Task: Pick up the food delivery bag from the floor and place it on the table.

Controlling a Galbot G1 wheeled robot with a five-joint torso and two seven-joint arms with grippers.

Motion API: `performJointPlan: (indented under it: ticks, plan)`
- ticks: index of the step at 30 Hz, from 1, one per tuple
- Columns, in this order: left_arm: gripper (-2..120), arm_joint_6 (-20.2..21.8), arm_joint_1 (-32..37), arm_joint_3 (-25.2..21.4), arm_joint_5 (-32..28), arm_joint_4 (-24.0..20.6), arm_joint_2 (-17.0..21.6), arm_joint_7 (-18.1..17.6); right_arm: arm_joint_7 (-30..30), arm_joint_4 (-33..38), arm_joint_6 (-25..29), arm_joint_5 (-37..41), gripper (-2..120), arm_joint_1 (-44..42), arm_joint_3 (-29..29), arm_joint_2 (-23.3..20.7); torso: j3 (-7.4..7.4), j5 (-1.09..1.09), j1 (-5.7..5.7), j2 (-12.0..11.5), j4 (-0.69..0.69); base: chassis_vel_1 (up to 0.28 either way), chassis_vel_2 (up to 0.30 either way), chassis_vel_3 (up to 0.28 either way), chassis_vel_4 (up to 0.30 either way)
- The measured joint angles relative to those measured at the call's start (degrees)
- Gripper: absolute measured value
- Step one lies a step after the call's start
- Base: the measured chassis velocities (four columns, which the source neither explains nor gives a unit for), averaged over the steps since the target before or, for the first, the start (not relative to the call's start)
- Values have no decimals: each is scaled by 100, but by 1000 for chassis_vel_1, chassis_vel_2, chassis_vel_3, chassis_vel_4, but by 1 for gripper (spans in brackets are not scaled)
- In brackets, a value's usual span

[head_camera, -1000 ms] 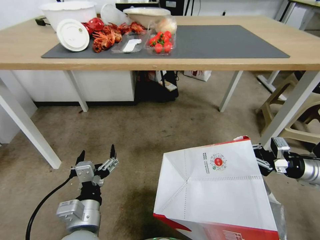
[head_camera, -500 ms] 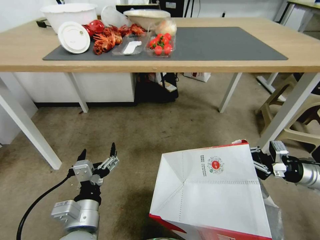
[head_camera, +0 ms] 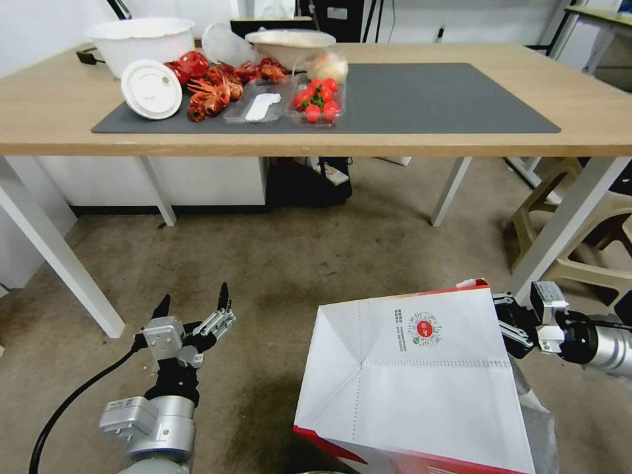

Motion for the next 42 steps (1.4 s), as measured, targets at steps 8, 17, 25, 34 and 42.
performJointPlan:
  ticks: [8,17,25,34,42]
  plan:
    - [100,3,18,-17,4,-18,4,18,-17,10,0,-22,0,-28,3,44,142,0,31,172,0,0,0,0,0]
    - [100,-5,30,-8,7,-18,10,39,-55,14,0,-37,0,-50,33,66,305,0,66,368,0,0,0,0,0]
    - [100,-6,8,-2,-11,5,30,42,-55,1,1,-67,0,-21,18,75,463,0,112,572,0,0,0,0,0]
    - [100,0,-19,-1,-12,35,35,70,-52,-42,0,-96,0,53,-46,73,618,0,169,782,0,0,0,0,0]
    - [100,1,-20,1,-26,50,35,90,-52,-63,-1,-113,0,75,-71,74,731,0,220,945,0,0,0,0,0]
